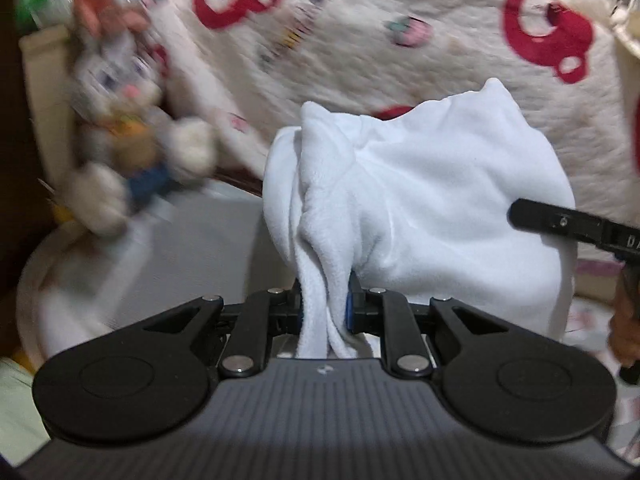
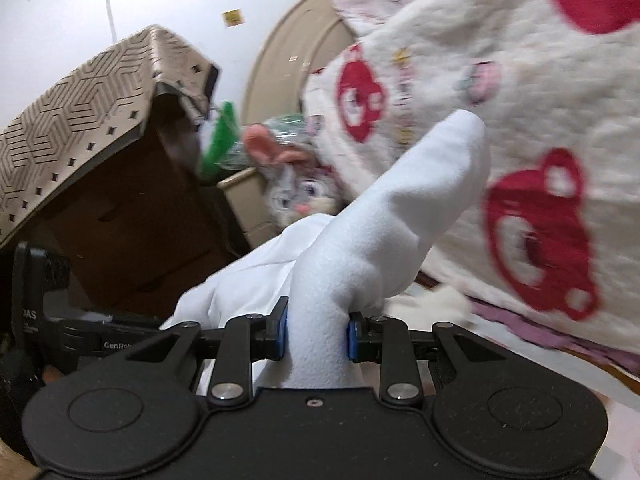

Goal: Fold clothes
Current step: 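Lift the folded T-shirt with both grippers and carry it toward the clothes stack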

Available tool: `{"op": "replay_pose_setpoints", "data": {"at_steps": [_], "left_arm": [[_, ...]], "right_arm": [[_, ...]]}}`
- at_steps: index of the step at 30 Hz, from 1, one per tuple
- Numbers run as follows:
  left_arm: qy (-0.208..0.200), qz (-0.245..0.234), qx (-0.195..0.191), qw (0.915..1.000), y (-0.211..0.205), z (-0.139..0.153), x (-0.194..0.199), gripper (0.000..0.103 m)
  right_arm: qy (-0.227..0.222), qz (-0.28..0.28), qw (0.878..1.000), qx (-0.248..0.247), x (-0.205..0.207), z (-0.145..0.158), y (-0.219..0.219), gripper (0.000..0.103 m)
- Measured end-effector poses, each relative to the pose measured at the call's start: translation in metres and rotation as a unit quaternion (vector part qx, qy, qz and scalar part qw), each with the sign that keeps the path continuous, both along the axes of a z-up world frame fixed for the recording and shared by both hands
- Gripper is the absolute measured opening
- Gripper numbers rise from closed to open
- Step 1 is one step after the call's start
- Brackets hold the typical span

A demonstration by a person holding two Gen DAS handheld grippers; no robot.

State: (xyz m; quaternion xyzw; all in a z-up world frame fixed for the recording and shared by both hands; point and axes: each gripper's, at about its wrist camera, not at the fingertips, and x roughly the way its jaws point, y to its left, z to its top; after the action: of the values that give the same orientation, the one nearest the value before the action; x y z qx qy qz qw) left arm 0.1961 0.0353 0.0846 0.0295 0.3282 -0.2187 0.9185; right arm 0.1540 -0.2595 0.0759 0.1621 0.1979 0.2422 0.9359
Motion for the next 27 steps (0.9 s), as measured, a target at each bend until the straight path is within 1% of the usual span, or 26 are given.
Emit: {"op": "replay_pose_setpoints", "data": {"at_steps": [2, 3, 5, 6, 8, 10, 11, 13, 15, 17, 18, 19, 21, 22, 23, 25, 26, 27], "left_arm": [[-0.004, 0.014, 0.022, 0.9996, 0.019, 0.011, 0.018, 0.016], [0.001, 0.021, 0.025, 0.9995, 0.03, 0.013, 0.03, 0.016], [0.02, 0.036, 0.022, 0.9989, 0.055, 0.014, 0.058, 0.016], [0.036, 0.045, 0.021, 0.9981, 0.065, 0.008, 0.073, 0.016], [0.064, 0.059, 0.027, 0.9958, 0.078, -0.01, 0.101, 0.016], [0.101, 0.075, 0.042, 0.9912, 0.085, -0.042, 0.129, 0.016], [0.127, 0.082, 0.039, 0.9878, 0.089, -0.06, 0.141, 0.016], [0.144, 0.089, 0.038, 0.9849, 0.094, -0.082, 0.148, 0.016], [0.138, 0.083, 0.036, 0.9863, 0.098, -0.09, 0.147, 0.016], [0.138, 0.079, 0.024, 0.987, 0.102, -0.09, 0.147, 0.016], [0.137, 0.077, 0.021, 0.9874, 0.103, -0.09, 0.147, 0.016], [0.135, 0.076, 0.018, 0.9878, 0.104, -0.09, 0.147, 0.016], [0.132, 0.072, 0.021, 0.9884, 0.103, -0.088, 0.146, 0.016], [0.131, 0.072, 0.02, 0.9886, 0.102, -0.088, 0.145, 0.016], [0.131, 0.072, 0.02, 0.9886, 0.102, -0.087, 0.145, 0.016], [0.131, 0.072, 0.02, 0.9885, 0.1, -0.087, 0.145, 0.016], [0.133, 0.071, 0.022, 0.9883, 0.1, -0.086, 0.145, 0.016], [0.139, 0.07, 0.026, 0.9875, 0.1, -0.085, 0.146, 0.015]], "right_arm": [[-0.003, 0.019, 1.0, 0.021, 0.027, -0.001, 0.022, 0.031], [-0.002, 0.028, 0.999, 0.036, 0.041, -0.002, 0.032, 0.031], [0.017, 0.039, 0.996, 0.077, 0.076, -0.014, 0.048, 0.031], [0.026, 0.044, 0.994, 0.093, 0.092, -0.021, 0.056, 0.031], [0.051, 0.048, 0.993, 0.093, 0.12, -0.046, 0.075, 0.032], [0.091, 0.043, 0.991, 0.086, 0.147, -0.074, 0.091, 0.032], [0.112, 0.04, 0.989, 0.083, 0.16, -0.089, 0.099, 0.032], [0.138, 0.025, 0.987, 0.076, 0.174, -0.115, 0.108, 0.033], [0.14, 0.015, 0.985, 0.1, 0.171, -0.131, 0.109, 0.035], [0.141, 0.011, 0.983, 0.119, 0.162, -0.135, 0.106, 0.041], [0.143, 0.006, 0.981, 0.129, 0.156, -0.136, 0.104, 0.042], [0.149, 0.002, 0.978, 0.146, 0.149, -0.139, 0.1, 0.045], [0.161, -0.004, 0.97, 0.182, 0.134, -0.143, 0.092, 0.057], [0.164, -0.009, 0.968, 0.187, 0.124, -0.147, 0.091, 0.065], [0.168, -0.014, 0.967, 0.191, 0.113, -0.151, 0.09, 0.066], [0.179, -0.01, 0.968, 0.178, 0.105, -0.159, 0.098, 0.068], [0.182, 0.002, 0.966, 0.184, 0.103, -0.162, 0.102, 0.067], [0.191, 0.017, 0.962, 0.194, 0.103, -0.164, 0.107, 0.064]]}}
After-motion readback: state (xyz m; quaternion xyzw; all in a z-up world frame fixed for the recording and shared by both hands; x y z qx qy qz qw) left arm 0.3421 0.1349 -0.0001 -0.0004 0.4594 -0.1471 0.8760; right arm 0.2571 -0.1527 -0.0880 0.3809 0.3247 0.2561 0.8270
